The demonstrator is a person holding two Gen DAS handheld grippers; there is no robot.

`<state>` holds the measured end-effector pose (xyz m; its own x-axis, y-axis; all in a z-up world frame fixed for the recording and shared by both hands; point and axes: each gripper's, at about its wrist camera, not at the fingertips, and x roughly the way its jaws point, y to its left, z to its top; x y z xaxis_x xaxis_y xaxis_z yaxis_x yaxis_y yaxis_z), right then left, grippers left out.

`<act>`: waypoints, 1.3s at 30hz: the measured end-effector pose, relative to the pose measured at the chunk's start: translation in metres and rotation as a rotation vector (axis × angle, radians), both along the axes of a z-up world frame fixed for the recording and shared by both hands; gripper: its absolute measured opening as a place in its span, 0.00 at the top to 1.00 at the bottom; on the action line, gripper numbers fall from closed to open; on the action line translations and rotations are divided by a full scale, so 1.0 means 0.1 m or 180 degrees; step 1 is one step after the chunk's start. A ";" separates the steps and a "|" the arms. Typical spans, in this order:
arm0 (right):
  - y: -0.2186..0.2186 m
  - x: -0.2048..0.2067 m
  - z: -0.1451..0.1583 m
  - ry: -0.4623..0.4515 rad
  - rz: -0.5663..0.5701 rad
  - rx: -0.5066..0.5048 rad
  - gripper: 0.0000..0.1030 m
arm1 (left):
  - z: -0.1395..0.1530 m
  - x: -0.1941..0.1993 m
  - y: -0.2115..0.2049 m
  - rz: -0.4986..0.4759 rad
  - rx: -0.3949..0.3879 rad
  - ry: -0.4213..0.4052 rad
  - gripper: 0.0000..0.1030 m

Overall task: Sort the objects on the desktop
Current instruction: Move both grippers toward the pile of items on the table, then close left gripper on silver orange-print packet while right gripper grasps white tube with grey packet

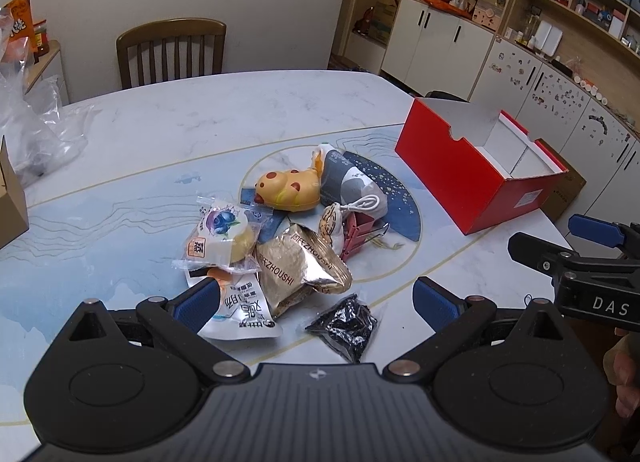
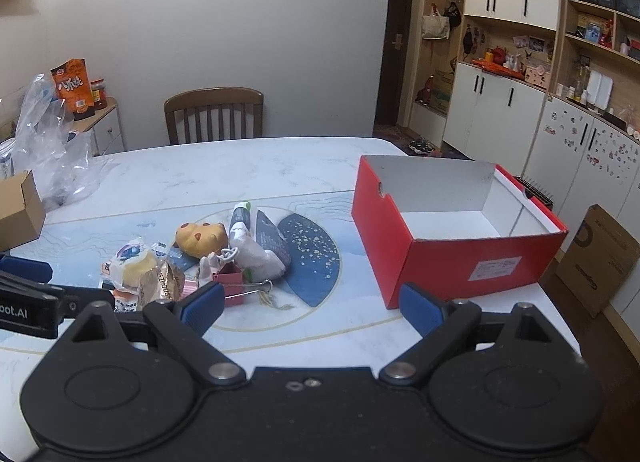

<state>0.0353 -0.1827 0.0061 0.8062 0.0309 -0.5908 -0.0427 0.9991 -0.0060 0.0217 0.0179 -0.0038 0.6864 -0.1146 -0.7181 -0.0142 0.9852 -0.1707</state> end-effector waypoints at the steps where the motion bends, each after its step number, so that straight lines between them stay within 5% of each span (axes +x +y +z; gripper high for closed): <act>1: 0.00 0.03 0.00 -0.0004 0.0023 -0.0010 0.08 | 0.00 0.02 0.01 0.0004 -0.0012 0.0008 0.00; 29: 0.34 1.45 -0.28 0.0216 0.0605 0.0032 0.08 | -0.70 0.47 0.43 0.0634 0.0075 0.0599 0.01; 39: 0.44 1.86 -0.55 0.0597 0.0548 -0.0003 0.10 | -0.86 0.55 0.51 0.0665 0.0016 0.0781 0.01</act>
<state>0.2217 -0.1383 -0.0491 0.6653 0.1577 -0.7297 -0.2127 0.9770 0.0172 0.0764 0.0687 -0.0894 0.5011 0.0144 -0.8652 -0.2563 0.9575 -0.1325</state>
